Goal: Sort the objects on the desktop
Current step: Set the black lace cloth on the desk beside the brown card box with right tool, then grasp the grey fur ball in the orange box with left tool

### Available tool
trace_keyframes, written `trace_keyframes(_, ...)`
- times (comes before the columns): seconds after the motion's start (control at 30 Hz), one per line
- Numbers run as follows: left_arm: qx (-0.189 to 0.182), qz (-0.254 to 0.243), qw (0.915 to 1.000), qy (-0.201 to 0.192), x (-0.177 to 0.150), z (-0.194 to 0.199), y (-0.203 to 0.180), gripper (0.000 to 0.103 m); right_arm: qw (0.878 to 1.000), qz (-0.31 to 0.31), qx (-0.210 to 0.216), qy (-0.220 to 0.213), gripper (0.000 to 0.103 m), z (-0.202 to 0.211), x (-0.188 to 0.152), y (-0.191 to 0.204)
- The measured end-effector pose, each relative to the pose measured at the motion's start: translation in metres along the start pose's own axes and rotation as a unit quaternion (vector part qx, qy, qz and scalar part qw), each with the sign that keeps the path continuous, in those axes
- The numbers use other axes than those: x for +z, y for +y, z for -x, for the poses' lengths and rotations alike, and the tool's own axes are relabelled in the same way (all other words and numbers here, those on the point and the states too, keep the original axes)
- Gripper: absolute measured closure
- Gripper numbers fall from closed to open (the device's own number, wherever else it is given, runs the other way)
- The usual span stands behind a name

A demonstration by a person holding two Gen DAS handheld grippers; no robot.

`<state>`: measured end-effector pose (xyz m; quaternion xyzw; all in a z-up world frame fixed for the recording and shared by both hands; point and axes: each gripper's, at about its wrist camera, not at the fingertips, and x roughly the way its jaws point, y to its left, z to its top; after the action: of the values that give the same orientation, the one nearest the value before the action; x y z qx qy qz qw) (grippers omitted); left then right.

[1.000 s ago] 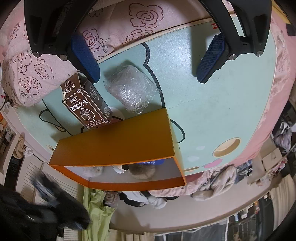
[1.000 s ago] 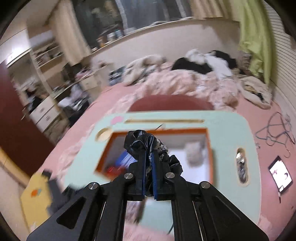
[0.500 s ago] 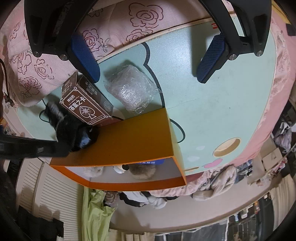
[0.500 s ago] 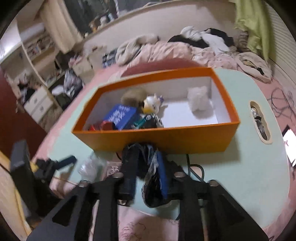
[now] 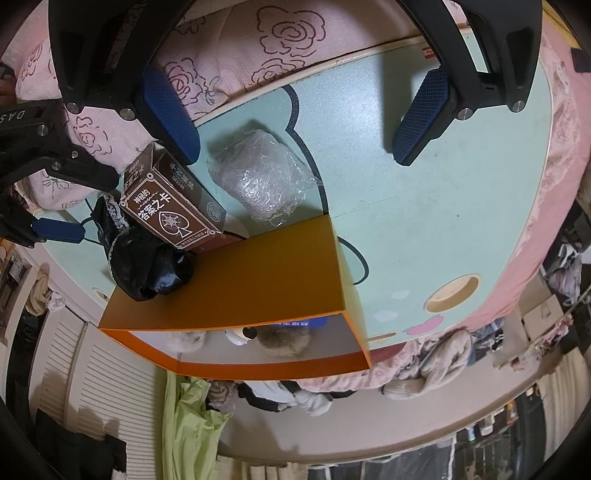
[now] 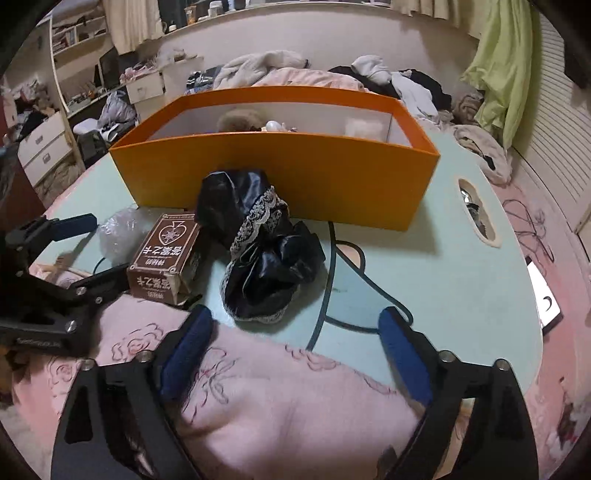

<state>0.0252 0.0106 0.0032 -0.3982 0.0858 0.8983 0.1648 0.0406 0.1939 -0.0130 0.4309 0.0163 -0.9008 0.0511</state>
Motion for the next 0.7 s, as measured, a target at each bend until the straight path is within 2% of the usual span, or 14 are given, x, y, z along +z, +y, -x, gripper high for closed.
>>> trace_keyframes(0.07, -0.002, 0.005, 1.0000, -0.002, 0.001, 0.001, 0.001, 0.000, 1.000, -0.004, -0.001, -0.003, 0.006, -0.003, 0.000, -0.003)
trace_keyframes(0.13, -0.001, 0.023, 0.9997, -0.008, 0.000, 0.005, 0.006, 0.006, 1.000, -0.004, 0.000, -0.004, 0.006, -0.002, -0.001, -0.005)
trace_keyframes(0.2, 0.013, 0.046, 0.9987, -0.020, 0.000, 0.014, 0.014, 0.022, 1.000, -0.004, 0.000, -0.004, 0.006, -0.002, -0.001, -0.006)
trace_keyframes(0.23, 0.015, 0.051, 0.9983, -0.025, -0.001, 0.017, 0.016, 0.025, 1.000, -0.004, 0.000, -0.004, 0.006, -0.002, -0.001, -0.006)
trace_keyframes(0.27, 0.012, 0.061, 0.9975, -0.034, 0.003, 0.025, 0.019, 0.033, 1.000, -0.005, 0.000, -0.004, 0.006, -0.002, -0.001, -0.006)
trace_keyframes(0.3, 0.002, 0.070, 0.9968, -0.038, 0.008, 0.028, 0.024, 0.042, 1.000, -0.005, 0.000, -0.004, 0.006, -0.001, -0.001, -0.005)
trace_keyframes(0.33, -0.013, 0.080, 0.9958, -0.044, 0.014, 0.034, 0.028, 0.045, 1.000, -0.005, -0.001, -0.003, 0.005, -0.002, -0.001, -0.005)
trace_keyframes(0.37, -0.039, 0.095, 0.9931, -0.055, 0.027, 0.043, 0.031, 0.051, 1.000, -0.005, -0.001, -0.004, 0.005, -0.002, -0.001, -0.006)
trace_keyframes(0.47, -0.072, 0.088, 0.9922, -0.051, 0.064, 0.051, 0.027, 0.058, 1.000, -0.005, -0.001, -0.004, 0.005, -0.001, -0.003, -0.007)
trace_keyframes(0.53, -0.094, 0.069, 0.9925, -0.035, 0.099, 0.044, 0.017, 0.058, 1.000, -0.005, -0.001, -0.004, 0.005, -0.001, -0.003, -0.007)
trace_keyframes(0.57, -0.107, 0.064, 0.9920, -0.020, 0.115, 0.036, 0.011, 0.053, 1.000, -0.005, -0.001, -0.004, 0.005, -0.002, -0.002, -0.007)
trace_keyframes(0.6, -0.110, 0.059, 0.9920, 0.015, 0.137, 0.017, 0.005, 0.039, 1.000, -0.006, -0.001, -0.004, 0.005, -0.001, -0.003, -0.006)
trace_keyframes(0.63, -0.105, 0.059, 0.9922, 0.033, 0.145, 0.008, 0.001, 0.035, 1.000, -0.006, -0.001, -0.004, 0.005, -0.002, -0.003, -0.007)
trace_keyframes(0.7, -0.079, 0.057, 0.9930, 0.067, 0.169, -0.023, -0.007, 0.034, 1.000, -0.006, -0.001, -0.004, 0.005, -0.001, -0.003, -0.006)
